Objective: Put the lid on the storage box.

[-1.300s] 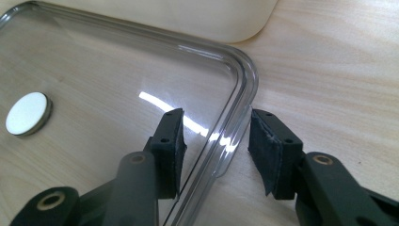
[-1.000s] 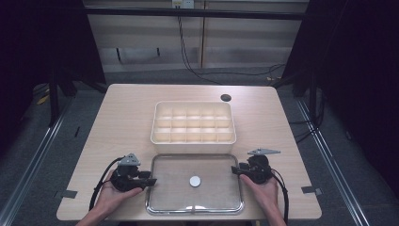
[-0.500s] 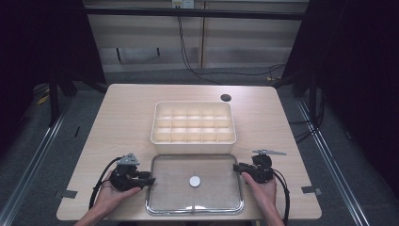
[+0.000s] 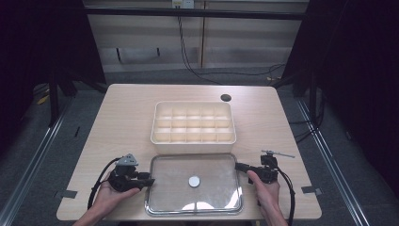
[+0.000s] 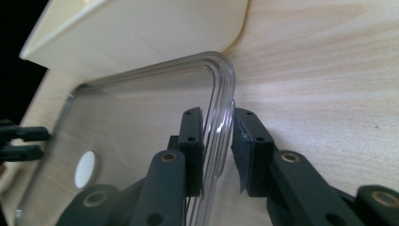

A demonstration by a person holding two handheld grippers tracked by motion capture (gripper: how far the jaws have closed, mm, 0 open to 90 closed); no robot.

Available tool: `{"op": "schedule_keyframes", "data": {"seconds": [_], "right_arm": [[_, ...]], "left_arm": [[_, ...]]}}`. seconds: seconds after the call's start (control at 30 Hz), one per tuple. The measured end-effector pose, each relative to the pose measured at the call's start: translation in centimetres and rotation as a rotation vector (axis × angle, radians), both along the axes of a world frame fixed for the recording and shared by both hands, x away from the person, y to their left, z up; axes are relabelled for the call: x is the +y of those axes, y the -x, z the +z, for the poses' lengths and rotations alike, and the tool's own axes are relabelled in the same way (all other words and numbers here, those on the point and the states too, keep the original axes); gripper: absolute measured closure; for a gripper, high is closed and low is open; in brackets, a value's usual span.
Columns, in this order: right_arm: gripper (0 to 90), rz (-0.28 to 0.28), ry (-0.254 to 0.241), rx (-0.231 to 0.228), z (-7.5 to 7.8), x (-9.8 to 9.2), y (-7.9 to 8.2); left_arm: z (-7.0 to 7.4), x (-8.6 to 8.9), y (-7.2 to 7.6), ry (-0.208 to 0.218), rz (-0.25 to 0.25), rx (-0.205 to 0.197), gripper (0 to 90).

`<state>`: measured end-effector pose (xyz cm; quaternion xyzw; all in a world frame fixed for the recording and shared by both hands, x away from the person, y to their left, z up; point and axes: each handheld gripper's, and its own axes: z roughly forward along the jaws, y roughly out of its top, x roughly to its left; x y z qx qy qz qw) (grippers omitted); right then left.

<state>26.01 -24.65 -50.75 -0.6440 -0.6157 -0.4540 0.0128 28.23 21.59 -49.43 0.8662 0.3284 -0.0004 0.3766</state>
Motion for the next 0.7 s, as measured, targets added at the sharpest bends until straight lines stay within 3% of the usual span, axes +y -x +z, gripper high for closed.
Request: {"op": "schedule_keyframes", "data": {"seconds": [0.1,0.13,0.27,0.37,0.7], "right_arm": [[74.5,-0.001,-0.046,-0.012,0.03,-0.20,0.13],[73.2,0.016,-0.083,-0.014,0.02,-0.17,0.14],[72.5,0.016,-0.053,-0.037,0.53,0.10,0.33],[70.4,0.054,-0.030,-0.053,0.72,0.11,0.20],[67.7,0.105,-0.067,-0.069,0.81,0.18,-0.08]], "left_arm": [[-0.03,-0.01,0.00,0.003,-0.001,-0.001,62.2],[-0.02,-0.03,0.01,0.001,0.000,-0.002,62.1],[-0.02,-0.09,0.03,0.000,0.005,-0.004,62.1],[-0.05,-0.02,-0.07,0.005,0.001,0.000,62.2],[-0.14,0.16,-0.44,0.019,0.013,0.006,62.9]]}}
